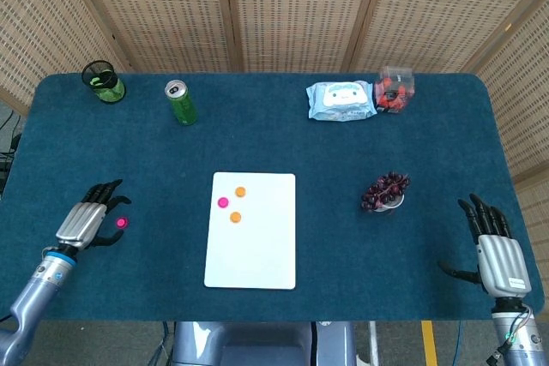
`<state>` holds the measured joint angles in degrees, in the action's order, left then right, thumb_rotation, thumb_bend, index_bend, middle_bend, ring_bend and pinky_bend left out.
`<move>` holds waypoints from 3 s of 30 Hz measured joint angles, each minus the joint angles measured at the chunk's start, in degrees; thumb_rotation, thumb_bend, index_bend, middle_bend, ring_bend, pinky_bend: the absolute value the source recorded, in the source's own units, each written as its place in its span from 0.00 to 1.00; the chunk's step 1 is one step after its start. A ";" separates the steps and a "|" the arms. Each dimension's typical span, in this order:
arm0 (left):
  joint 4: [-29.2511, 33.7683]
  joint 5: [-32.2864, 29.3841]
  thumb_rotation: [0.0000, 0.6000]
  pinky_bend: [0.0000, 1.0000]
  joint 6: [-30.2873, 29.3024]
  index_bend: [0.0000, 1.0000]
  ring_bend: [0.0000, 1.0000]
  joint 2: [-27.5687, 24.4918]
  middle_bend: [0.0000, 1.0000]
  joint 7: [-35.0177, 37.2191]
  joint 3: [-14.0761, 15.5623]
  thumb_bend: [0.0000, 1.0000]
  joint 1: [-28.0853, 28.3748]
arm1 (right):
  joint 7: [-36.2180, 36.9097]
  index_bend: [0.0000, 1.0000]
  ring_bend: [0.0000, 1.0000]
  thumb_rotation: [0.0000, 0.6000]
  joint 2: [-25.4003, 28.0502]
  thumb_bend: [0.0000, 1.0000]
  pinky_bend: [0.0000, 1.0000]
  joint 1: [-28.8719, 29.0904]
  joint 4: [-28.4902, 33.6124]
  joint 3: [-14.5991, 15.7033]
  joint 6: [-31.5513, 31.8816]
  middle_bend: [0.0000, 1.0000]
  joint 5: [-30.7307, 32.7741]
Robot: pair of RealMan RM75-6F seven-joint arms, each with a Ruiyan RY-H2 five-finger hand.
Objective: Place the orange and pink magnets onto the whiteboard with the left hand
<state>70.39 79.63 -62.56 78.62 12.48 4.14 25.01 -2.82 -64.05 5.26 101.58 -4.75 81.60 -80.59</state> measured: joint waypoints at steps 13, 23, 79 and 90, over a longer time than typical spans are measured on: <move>-8.52 -0.42 1.00 0.00 1.82 0.31 0.00 3.89 0.00 4.22 -1.14 0.34 -2.05 | -0.08 0.00 0.00 1.00 0.06 0.00 0.00 0.04 0.08 -0.01 -0.15 0.00 0.15; -12.00 -0.34 1.00 0.00 4.53 0.33 0.00 6.25 0.00 6.42 -1.72 0.35 -2.35 | -0.22 0.00 0.00 1.00 0.05 0.00 0.00 0.03 0.13 -0.01 -0.14 0.00 0.21; -13.50 1.34 1.00 0.00 6.31 0.74 0.00 8.83 0.00 5.22 -3.74 0.38 -2.34 | 0.02 0.00 0.00 1.00 0.15 0.00 0.00 0.01 0.32 -0.01 -0.27 0.00 0.35; -12.14 1.38 1.00 0.00 5.63 0.74 0.00 8.04 0.00 4.76 -4.57 0.38 -2.05 | 0.07 0.00 0.00 1.00 0.18 0.00 0.00 0.01 0.36 -0.01 -0.31 0.00 0.38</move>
<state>58.25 81.00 -56.93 86.66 17.24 -0.43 22.96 -2.75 -63.87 5.27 101.93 -4.76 81.29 -80.21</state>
